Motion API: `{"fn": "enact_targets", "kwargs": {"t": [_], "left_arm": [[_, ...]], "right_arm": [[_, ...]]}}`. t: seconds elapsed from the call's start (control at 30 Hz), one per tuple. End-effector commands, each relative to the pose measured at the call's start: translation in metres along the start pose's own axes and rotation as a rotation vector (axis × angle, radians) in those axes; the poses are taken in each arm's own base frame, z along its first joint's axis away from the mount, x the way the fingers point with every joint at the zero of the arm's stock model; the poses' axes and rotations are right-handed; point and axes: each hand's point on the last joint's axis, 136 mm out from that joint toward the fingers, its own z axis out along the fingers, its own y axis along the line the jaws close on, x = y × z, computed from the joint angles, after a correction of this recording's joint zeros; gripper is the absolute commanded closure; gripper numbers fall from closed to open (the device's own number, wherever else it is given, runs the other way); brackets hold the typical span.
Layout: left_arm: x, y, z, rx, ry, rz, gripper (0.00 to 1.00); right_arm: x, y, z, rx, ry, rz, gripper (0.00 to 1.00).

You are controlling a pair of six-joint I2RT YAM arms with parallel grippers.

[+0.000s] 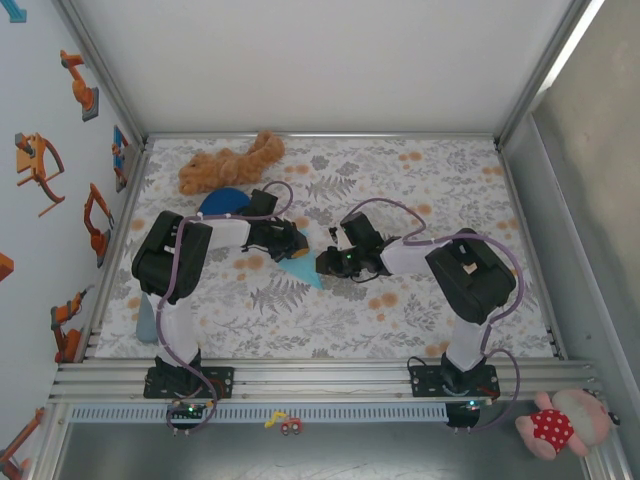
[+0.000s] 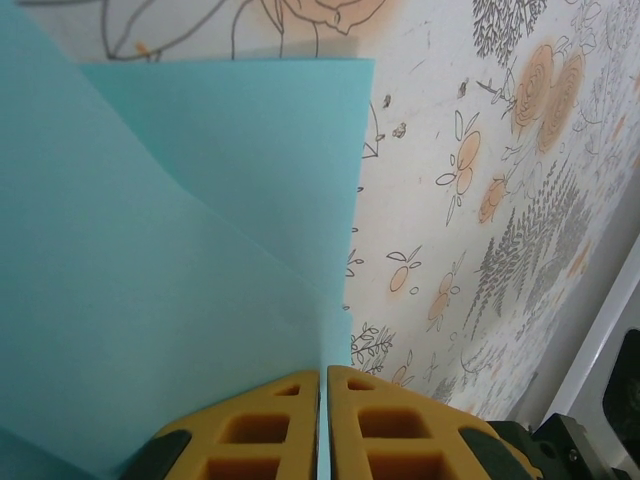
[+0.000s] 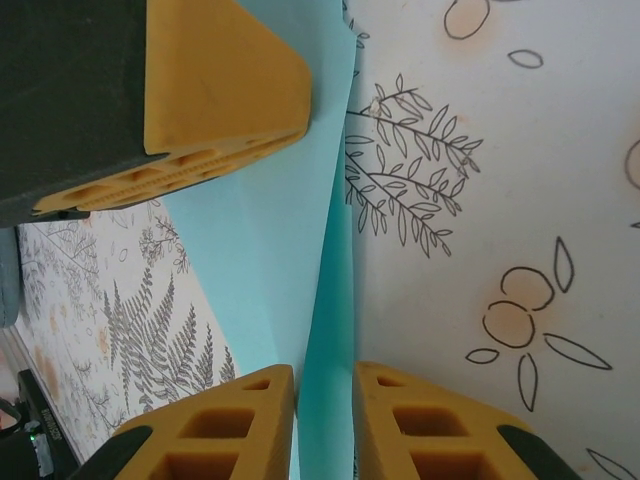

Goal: Fold a paper plane with a square sheet of paper (pick it up from the middle)
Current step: Fourth fold the wing at the center of the table.

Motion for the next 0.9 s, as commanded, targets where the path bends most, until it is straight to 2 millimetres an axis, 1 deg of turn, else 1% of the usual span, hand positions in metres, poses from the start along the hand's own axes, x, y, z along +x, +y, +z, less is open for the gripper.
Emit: {"fn": "enact_targets", "kwargs": {"t": [0.0,0.2,0.43,0.6,0.77,0.87], "left_arm": [[0.003,-0.007,-0.008,0.003,-0.004,0.025,0.88],[0.002,-0.009,-0.01,0.004,-0.012,0.028,0.89],[-0.002,-0.019,-0.024,0.011,-0.059,0.049,0.88],[-0.003,-0.013,-0.028,-0.007,-0.082,0.037,0.88],[-0.001,-0.008,-0.025,-0.014,-0.074,0.023,0.87],[0.0,0.0,-0.022,-0.04,-0.069,0.004,0.87]], "right_arm": [[-0.004,0.008,0.003,-0.037,0.017,0.009,0.78],[0.001,0.002,0.007,-0.023,0.038,0.021,0.78],[0.005,-0.009,0.012,0.019,0.063,0.034,0.83],[0.007,-0.012,0.014,0.032,0.074,0.033,0.83],[0.008,-0.013,0.015,0.039,0.087,0.032,0.82],[0.008,-0.014,0.015,0.048,0.093,0.034,0.81]]}}
